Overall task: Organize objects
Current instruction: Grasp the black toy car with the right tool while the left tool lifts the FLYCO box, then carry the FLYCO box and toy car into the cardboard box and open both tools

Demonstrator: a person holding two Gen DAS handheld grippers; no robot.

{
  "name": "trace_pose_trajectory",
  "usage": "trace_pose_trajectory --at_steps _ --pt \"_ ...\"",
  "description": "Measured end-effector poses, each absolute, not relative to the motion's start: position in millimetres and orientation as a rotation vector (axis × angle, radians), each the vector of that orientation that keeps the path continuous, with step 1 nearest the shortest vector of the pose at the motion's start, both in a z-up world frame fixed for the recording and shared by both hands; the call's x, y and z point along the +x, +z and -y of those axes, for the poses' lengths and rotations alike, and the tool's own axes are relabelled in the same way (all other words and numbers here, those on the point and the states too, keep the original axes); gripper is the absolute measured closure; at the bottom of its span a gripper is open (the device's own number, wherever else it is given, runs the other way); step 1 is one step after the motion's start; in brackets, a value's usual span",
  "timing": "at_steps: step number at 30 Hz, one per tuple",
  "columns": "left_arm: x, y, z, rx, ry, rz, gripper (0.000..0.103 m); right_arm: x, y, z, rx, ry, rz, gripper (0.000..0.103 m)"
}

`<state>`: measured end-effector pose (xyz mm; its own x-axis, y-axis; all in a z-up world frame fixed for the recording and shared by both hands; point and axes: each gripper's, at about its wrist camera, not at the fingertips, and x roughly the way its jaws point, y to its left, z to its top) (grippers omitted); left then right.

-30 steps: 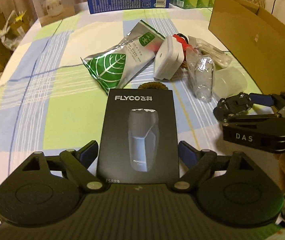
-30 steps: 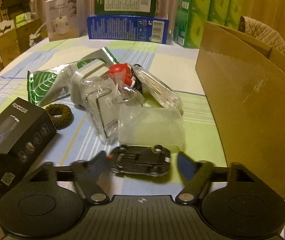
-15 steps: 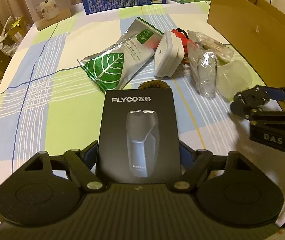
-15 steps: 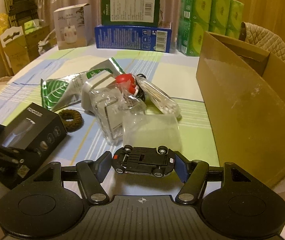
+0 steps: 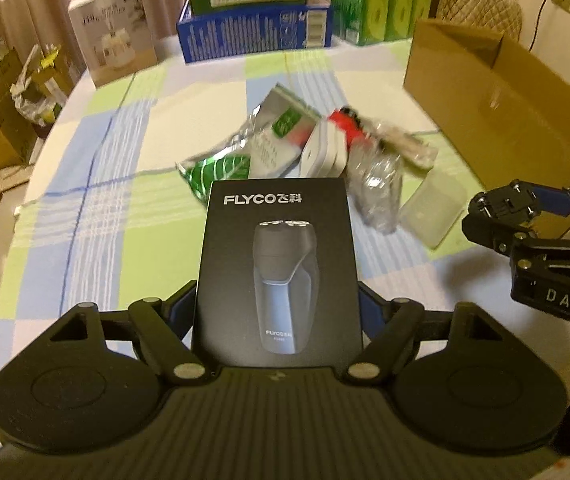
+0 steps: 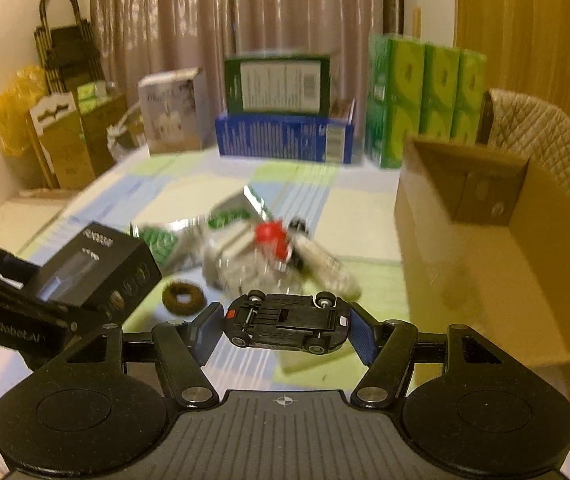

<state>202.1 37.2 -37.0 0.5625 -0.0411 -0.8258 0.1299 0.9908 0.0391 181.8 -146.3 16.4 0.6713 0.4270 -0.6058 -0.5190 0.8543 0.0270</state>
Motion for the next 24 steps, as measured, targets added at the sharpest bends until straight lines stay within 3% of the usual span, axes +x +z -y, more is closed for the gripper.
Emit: trace_pose_trajectory --at_steps 10,24 --pt "213 25 33 0.089 -0.219 -0.884 0.027 235 100 240 -0.106 0.439 -0.612 0.040" --pt "276 35 196 0.124 -0.438 -0.861 0.027 285 65 356 -0.057 0.353 -0.747 0.040"
